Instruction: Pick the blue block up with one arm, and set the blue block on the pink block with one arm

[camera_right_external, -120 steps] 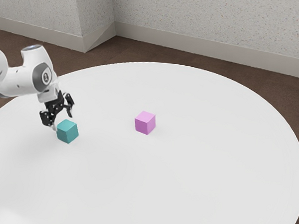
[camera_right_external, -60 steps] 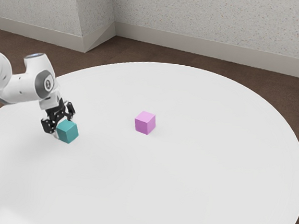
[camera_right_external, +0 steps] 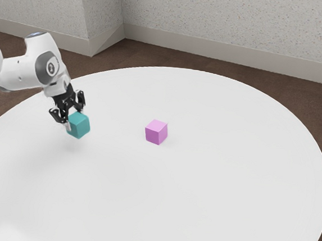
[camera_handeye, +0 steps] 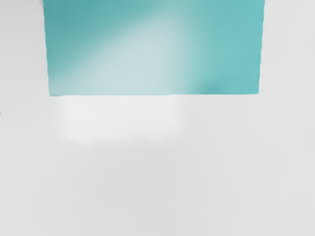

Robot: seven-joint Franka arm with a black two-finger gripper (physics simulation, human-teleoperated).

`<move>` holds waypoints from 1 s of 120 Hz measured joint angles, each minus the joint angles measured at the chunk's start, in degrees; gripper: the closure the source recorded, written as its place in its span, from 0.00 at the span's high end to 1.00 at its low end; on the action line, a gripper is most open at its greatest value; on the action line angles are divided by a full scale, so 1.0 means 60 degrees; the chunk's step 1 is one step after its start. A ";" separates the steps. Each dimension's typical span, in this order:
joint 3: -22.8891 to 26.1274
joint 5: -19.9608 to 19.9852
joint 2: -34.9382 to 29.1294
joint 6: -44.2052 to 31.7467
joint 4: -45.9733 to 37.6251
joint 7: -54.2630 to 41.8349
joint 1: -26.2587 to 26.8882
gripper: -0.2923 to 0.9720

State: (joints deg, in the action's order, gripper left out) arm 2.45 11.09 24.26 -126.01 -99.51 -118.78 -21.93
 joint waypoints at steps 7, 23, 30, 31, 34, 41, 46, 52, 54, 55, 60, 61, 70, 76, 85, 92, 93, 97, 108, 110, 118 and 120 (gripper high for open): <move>0.0246 0.0002 -0.0104 0.0189 0.0008 0.0050 0.0094 0.46; 0.0380 0.0001 -0.0152 0.0487 0.0188 0.0198 0.0762 0.44; 0.0390 -0.0003 -0.0156 0.0564 0.0323 0.0276 0.1081 0.42; 0.0392 -0.0003 -0.0156 0.0573 0.0343 0.0287 0.1123 0.42; 0.0395 -0.0005 -0.0158 0.0597 0.0387 0.0321 0.1215 0.42; 0.0394 -0.0007 -0.0166 0.0642 0.0468 0.0393 0.1357 0.41; 0.0394 -0.0007 -0.0166 0.0665 0.0558 0.0441 0.1435 0.40; 0.0396 -0.0006 -0.0157 0.0686 0.0700 0.0492 0.1485 0.40; 0.0396 -0.0004 -0.0152 0.0691 0.0765 0.0508 0.1506 0.40; 0.0396 -0.0004 -0.0151 0.0693 0.0797 0.0515 0.1523 0.40; 0.0394 -0.0001 -0.0142 0.0704 0.0940 0.0553 0.1608 0.40; 0.0393 0.0000 -0.0134 0.0706 0.0974 0.0560 0.1632 0.40; 0.0387 0.0013 -0.0046 0.0716 0.1314 0.0623 0.1890 0.40; 0.0380 0.0022 -0.0019 0.0721 0.1456 0.0692 0.2022 0.40; 0.0369 0.0028 0.0131 0.0721 0.1713 0.0846 0.2084 0.40; 0.0370 0.0038 0.0299 0.0702 0.1943 0.1007 0.2113 0.40; 0.0371 0.0040 0.0332 0.0699 0.1993 0.1032 0.2115 0.40; 0.0369 0.0047 0.0533 0.0689 0.2267 0.1130 0.2167 0.40; 0.0371 0.0055 0.1138 0.0669 0.3089 0.1371 0.2225 0.40; 0.0371 0.0055 0.1240 0.0666 0.3240 0.1410 0.2221 0.40; 0.0370 0.0058 0.1642 0.0658 0.3800 0.1557 0.2188 0.40; 0.0374 0.0059 0.1735 0.0656 0.3936 0.1592 0.2183 0.40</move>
State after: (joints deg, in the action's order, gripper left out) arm 4.69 11.44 34.67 -122.07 -75.90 -109.23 -8.83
